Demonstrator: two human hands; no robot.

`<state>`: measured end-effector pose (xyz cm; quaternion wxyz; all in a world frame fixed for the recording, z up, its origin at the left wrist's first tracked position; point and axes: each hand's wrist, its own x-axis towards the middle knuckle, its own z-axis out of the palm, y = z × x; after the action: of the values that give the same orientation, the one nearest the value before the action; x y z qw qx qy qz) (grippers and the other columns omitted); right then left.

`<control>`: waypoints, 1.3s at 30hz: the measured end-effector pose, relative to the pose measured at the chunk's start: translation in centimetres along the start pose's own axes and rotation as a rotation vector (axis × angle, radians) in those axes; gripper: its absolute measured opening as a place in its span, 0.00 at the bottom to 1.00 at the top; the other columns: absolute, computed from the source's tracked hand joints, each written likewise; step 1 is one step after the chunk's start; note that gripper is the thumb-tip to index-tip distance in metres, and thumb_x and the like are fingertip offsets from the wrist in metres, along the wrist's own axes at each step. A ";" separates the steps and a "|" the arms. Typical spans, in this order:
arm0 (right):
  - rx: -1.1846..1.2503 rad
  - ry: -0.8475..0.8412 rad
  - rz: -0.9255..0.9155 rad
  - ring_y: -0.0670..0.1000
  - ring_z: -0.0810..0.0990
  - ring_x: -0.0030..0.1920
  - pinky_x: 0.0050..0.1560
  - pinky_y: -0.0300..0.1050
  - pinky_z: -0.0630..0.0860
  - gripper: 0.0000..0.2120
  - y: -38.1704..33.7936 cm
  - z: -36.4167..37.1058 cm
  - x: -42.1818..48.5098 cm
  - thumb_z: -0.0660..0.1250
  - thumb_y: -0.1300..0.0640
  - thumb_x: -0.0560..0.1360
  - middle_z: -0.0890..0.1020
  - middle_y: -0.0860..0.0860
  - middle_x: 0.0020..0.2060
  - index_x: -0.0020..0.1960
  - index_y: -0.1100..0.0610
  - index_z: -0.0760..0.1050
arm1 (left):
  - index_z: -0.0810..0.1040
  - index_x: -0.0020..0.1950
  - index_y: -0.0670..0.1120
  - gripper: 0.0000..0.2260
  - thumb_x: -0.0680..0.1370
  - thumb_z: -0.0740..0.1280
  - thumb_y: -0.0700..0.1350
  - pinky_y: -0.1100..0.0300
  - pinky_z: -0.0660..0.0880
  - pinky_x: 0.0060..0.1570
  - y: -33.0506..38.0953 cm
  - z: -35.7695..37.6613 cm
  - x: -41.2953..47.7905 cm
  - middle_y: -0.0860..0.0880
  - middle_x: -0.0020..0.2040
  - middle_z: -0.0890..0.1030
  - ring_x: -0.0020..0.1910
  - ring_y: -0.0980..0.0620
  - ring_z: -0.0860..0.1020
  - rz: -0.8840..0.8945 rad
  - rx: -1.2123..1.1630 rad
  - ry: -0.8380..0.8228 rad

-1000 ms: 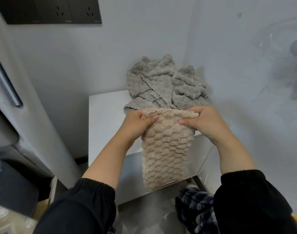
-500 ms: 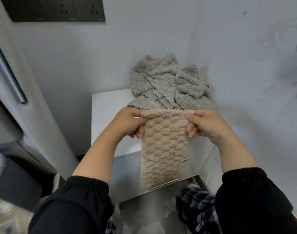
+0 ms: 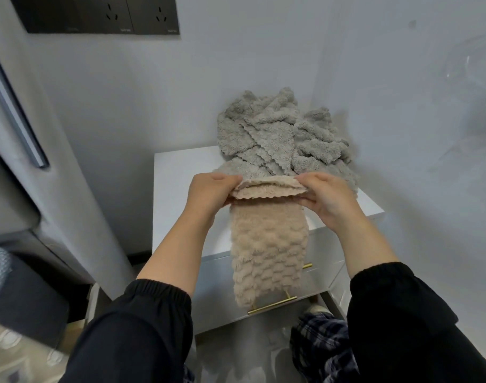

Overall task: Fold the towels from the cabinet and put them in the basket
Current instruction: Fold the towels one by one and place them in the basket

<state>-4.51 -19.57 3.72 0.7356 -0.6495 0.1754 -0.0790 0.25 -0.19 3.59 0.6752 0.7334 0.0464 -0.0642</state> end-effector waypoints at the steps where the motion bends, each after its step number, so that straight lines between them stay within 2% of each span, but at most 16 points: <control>1: -0.013 0.000 -0.038 0.48 0.78 0.35 0.46 0.45 0.80 0.05 -0.1 0.1 0.1 0.66 0.65 0.76 0.79 0.49 0.29 0.43 0.60 0.79 | 0.81 0.38 0.42 0.05 0.74 0.72 0.40 0.59 0.78 0.47 0.1 -0.1 0.1 0.46 0.36 0.80 0.37 0.51 0.77 0.040 0.004 -0.001; 2: -0.023 0.003 -0.067 0.48 0.76 0.34 0.45 0.46 0.80 0.06 -0.1 0.2 0.3 0.66 0.67 0.75 0.77 0.49 0.29 0.43 0.60 0.79 | 0.81 0.37 0.43 0.05 0.73 0.71 0.37 0.59 0.78 0.47 0.2 -0.1 0.2 0.47 0.36 0.80 0.37 0.52 0.77 0.068 0.009 -0.008; 5: -0.107 0.011 -0.111 0.52 0.77 0.38 0.47 0.50 0.82 0.07 0.3 0.2 0.9 0.67 0.68 0.74 0.76 0.56 0.37 0.43 0.59 0.80 | 0.82 0.38 0.46 0.09 0.72 0.70 0.33 0.59 0.77 0.47 0.2 -0.4 0.5 0.48 0.35 0.80 0.36 0.53 0.76 0.091 0.038 -0.022; 9: -0.288 -0.003 -0.052 0.49 0.82 0.28 0.30 0.38 0.80 0.07 1.1 0.1 1.1 0.66 0.69 0.75 0.80 0.55 0.40 0.44 0.59 0.78 | 0.80 0.40 0.45 0.09 0.73 0.68 0.32 0.58 0.78 0.43 -0.7 -0.3 0.6 0.47 0.35 0.77 0.35 0.53 0.75 0.051 0.152 -0.060; 14: -0.405 -0.001 0.000 0.47 0.79 0.22 0.24 0.37 0.76 0.05 1.2 -0.2 1.0 0.66 0.70 0.74 0.78 0.58 0.28 0.48 0.64 0.78 | 0.79 0.41 0.42 0.08 0.74 0.67 0.30 0.62 0.78 0.32 -1.0 -0.7 0.6 0.44 0.35 0.78 0.28 0.53 0.81 0.020 0.225 -0.146; 17: -0.571 0.010 0.015 0.47 0.76 0.20 0.23 0.38 0.75 0.05 1.6 -0.4 1.3 0.67 0.71 0.73 0.78 0.58 0.26 0.45 0.63 0.78 | 0.80 0.41 0.40 0.05 0.74 0.68 0.31 0.63 0.78 0.30 -1.2 -0.7 0.5 0.45 0.36 0.79 0.27 0.53 0.79 -0.018 0.310 -0.205; 20: -0.739 0.003 0.006 0.46 0.75 0.21 0.22 0.38 0.70 0.05 2.4 -0.5 1.5 0.68 0.70 0.71 0.79 0.56 0.27 0.42 0.61 0.79 | 0.81 0.40 0.40 0.04 0.75 0.70 0.37 0.62 0.77 0.30 -1.7 -0.5 0.7 0.46 0.33 0.80 0.27 0.53 0.77 0.029 0.487 -0.199; 22: -0.812 0.003 -0.023 0.48 0.76 0.25 0.25 0.39 0.71 0.07 2.6 -0.5 1.8 0.71 0.67 0.70 0.79 0.53 0.28 0.38 0.57 0.78 | 0.81 0.37 0.41 0.07 0.74 0.71 0.41 0.59 0.77 0.36 -2.1 -0.3 1.0 0.46 0.33 0.81 0.30 0.52 0.77 0.083 0.615 -0.178; 24: -0.882 0.006 -0.052 0.52 0.77 0.33 0.32 0.42 0.73 0.06 2.6 -0.5 2.1 0.73 0.65 0.69 0.78 0.51 0.33 0.40 0.56 0.78 | 0.79 0.34 0.46 0.08 0.73 0.72 0.44 0.58 0.76 0.41 -2.4 -0.3 1.4 0.50 0.35 0.81 0.35 0.52 0.78 0.138 0.741 -0.143; 26: -0.921 -0.001 -0.057 0.53 0.76 0.40 0.37 0.43 0.73 0.12 2.5 -0.5 2.2 0.74 0.63 0.69 0.76 0.52 0.43 0.50 0.58 0.76 | 0.75 0.39 0.48 0.08 0.72 0.73 0.47 0.58 0.73 0.42 -2.6 -0.2 1.5 0.52 0.39 0.79 0.42 0.51 0.77 0.185 0.842 -0.101; 28: -0.895 -0.047 -0.044 0.53 0.75 0.43 0.35 0.42 0.71 0.21 2.3 -0.5 2.3 0.73 0.65 0.69 0.73 0.52 0.50 0.59 0.56 0.72 | 0.73 0.49 0.48 0.12 0.72 0.73 0.48 0.56 0.72 0.45 -2.8 -0.2 1.6 0.51 0.46 0.77 0.47 0.49 0.76 0.206 0.879 -0.106; 31: -0.723 -0.115 0.021 0.51 0.75 0.34 0.27 0.41 0.69 0.29 2.1 -0.7 2.4 0.72 0.69 0.70 0.73 0.53 0.54 0.68 0.57 0.69 | 0.71 0.66 0.49 0.23 0.73 0.73 0.47 0.55 0.72 0.54 -2.6 -0.4 1.9 0.49 0.57 0.76 0.55 0.47 0.76 0.224 0.901 -0.177; 33: -0.619 -0.142 0.085 0.48 0.71 0.24 0.22 0.39 0.66 0.29 2.1 -1.0 2.6 0.73 0.67 0.70 0.75 0.52 0.45 0.69 0.57 0.69 | 0.70 0.69 0.49 0.25 0.74 0.72 0.46 0.56 0.70 0.58 -2.5 -0.4 1.9 0.47 0.63 0.75 0.60 0.47 0.74 0.251 0.910 -0.214; 36: -0.577 -0.128 0.140 0.48 0.65 0.22 0.24 0.40 0.62 0.27 2.3 -1.4 3.1 0.74 0.59 0.71 0.73 0.49 0.28 0.67 0.60 0.71 | 0.72 0.69 0.47 0.24 0.74 0.72 0.45 0.58 0.68 0.58 -2.4 -0.6 2.0 0.47 0.65 0.75 0.62 0.47 0.73 0.244 0.907 -0.241; 38: -0.564 -0.127 0.164 0.48 0.62 0.22 0.24 0.40 0.60 0.22 2.2 -1.5 3.2 0.75 0.60 0.70 0.69 0.48 0.20 0.60 0.64 0.74 | 0.78 0.61 0.45 0.17 0.73 0.73 0.45 0.59 0.70 0.51 -2.2 -0.6 2.0 0.46 0.55 0.79 0.54 0.47 0.76 0.226 0.889 -0.259; 39: -0.564 -0.135 0.169 0.49 0.61 0.22 0.24 0.39 0.59 0.17 2.1 -1.5 3.1 0.75 0.61 0.70 0.67 0.49 0.19 0.55 0.65 0.76 | 0.81 0.52 0.43 0.10 0.73 0.73 0.45 0.59 0.69 0.45 -2.2 -0.7 2.0 0.46 0.47 0.80 0.47 0.48 0.77 0.217 0.878 -0.260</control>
<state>-2.42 -21.74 1.02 0.5403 -0.8149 0.1947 0.0778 1.92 0.65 1.21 0.3043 0.9360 -0.1470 -0.0982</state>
